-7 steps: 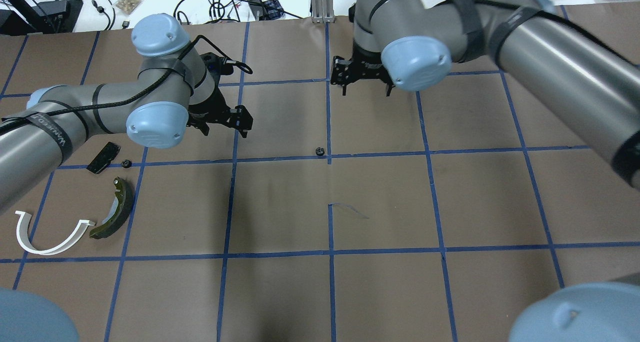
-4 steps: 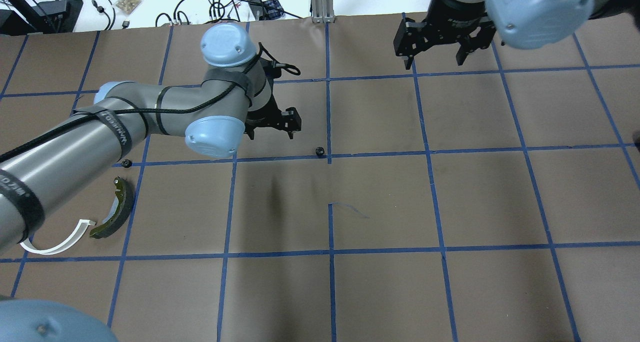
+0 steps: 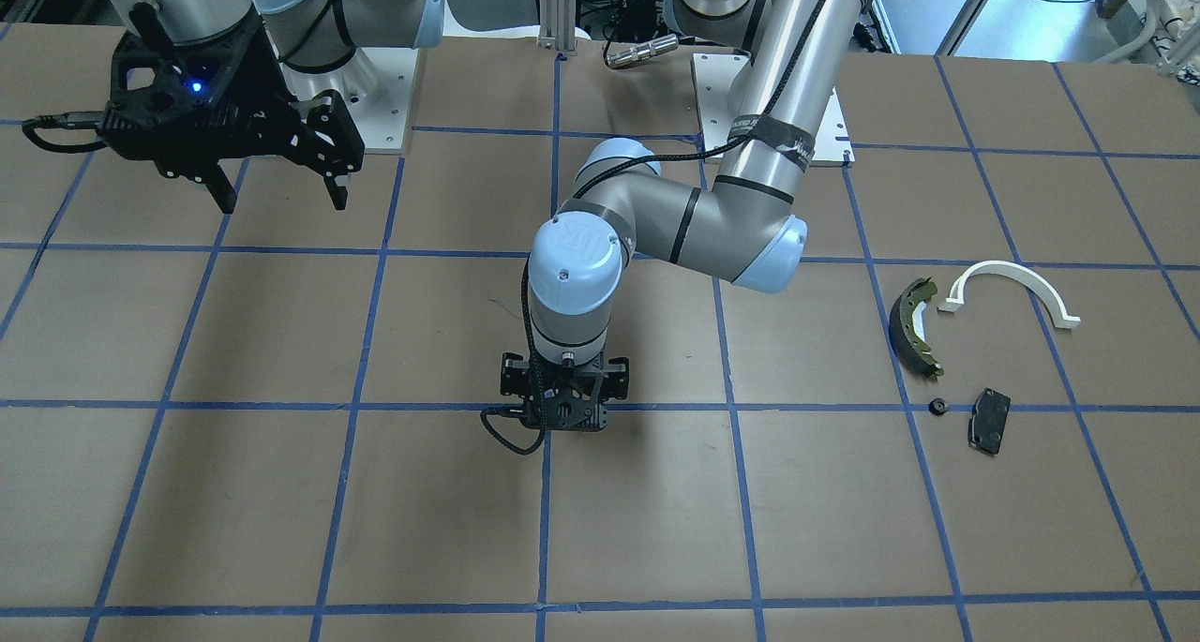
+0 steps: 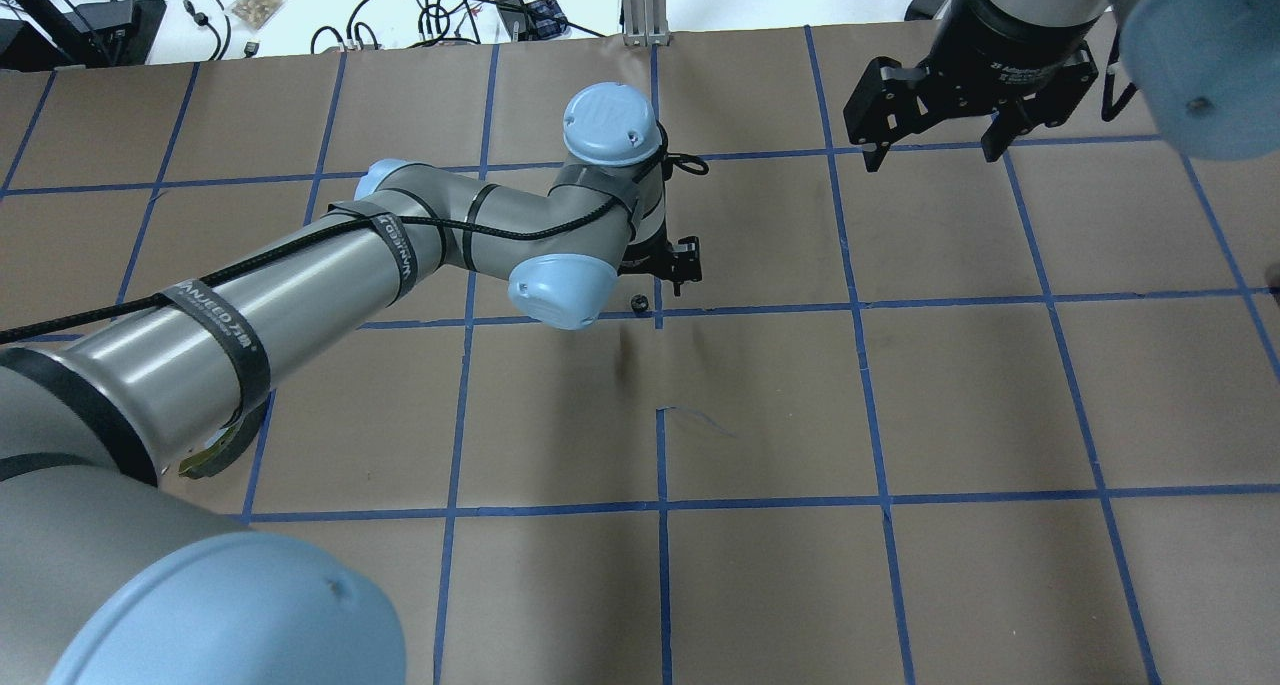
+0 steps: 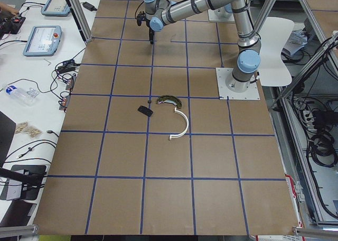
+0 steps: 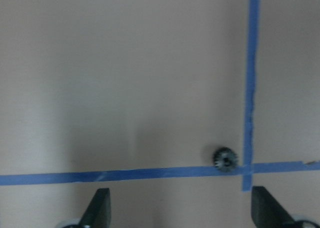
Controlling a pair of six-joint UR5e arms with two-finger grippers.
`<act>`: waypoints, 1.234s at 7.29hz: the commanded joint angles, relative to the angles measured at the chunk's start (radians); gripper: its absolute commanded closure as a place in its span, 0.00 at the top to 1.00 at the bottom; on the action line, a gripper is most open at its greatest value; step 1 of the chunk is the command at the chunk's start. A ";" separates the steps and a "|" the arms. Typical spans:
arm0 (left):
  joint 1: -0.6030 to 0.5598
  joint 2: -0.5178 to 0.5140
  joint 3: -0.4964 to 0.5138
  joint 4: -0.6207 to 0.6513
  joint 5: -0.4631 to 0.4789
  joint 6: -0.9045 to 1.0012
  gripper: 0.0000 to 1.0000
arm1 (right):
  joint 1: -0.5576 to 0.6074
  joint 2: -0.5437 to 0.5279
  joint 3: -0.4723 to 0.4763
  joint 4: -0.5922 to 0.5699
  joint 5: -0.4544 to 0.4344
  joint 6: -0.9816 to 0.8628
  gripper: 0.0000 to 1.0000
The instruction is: Place bearing gear from tray to pile
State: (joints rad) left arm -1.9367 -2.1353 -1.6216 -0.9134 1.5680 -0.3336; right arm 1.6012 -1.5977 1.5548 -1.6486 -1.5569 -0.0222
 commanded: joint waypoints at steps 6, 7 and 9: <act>0.012 -0.064 0.028 0.002 0.009 0.005 0.52 | -0.003 0.018 -0.079 0.082 -0.008 0.050 1.00; 0.013 -0.066 0.034 0.004 0.003 0.013 0.51 | -0.003 0.022 -0.081 0.076 -0.005 0.042 1.00; 0.013 -0.054 0.023 0.004 0.004 0.013 0.42 | -0.003 0.024 -0.085 0.076 0.002 0.038 1.00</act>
State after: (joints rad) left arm -1.9243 -2.1963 -1.5942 -0.9099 1.5734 -0.3217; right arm 1.5983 -1.5755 1.4722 -1.5737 -1.5541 0.0182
